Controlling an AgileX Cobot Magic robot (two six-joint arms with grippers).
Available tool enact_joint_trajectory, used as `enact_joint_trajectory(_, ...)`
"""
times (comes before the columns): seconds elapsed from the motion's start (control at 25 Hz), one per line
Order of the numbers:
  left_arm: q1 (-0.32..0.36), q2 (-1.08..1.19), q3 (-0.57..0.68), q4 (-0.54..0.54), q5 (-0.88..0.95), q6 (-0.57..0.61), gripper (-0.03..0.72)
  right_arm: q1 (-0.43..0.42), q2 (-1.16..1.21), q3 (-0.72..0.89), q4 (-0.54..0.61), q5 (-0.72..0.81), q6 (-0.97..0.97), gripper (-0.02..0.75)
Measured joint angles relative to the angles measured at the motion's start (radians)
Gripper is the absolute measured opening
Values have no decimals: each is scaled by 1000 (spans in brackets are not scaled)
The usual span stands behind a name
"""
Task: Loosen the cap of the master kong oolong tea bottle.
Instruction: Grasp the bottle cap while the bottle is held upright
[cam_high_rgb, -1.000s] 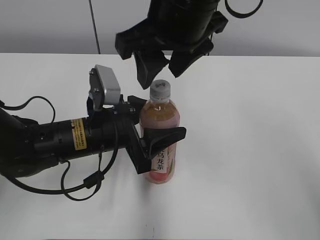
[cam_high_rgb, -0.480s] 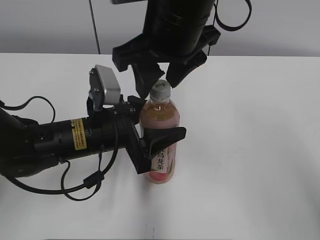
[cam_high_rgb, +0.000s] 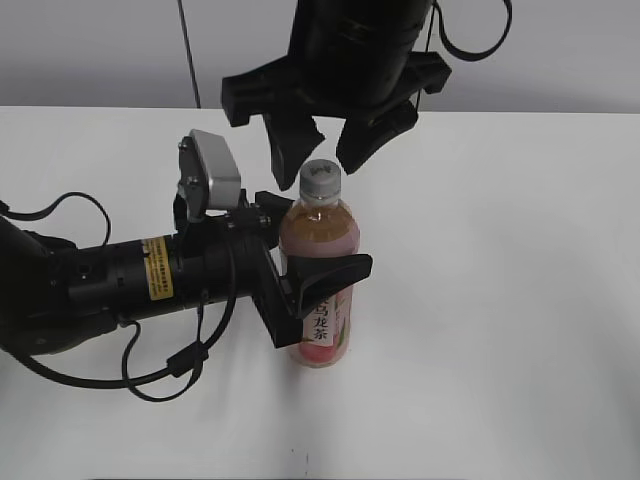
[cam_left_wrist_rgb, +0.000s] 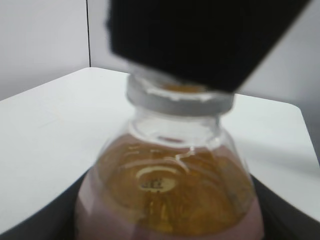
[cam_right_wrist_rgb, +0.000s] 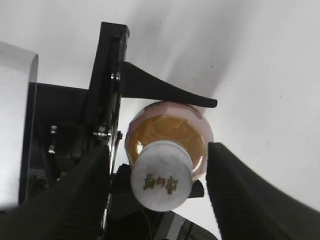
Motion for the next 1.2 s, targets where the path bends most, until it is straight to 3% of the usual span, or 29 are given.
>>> enact_joint_trajectory(0.6,0,0,0,0,0,0,457,-1,-17,55,12,0,48,458)
enact_joint_trajectory(1.2,0,0,0,0,0,0,457,-1,-33,55,34,0,48,402)
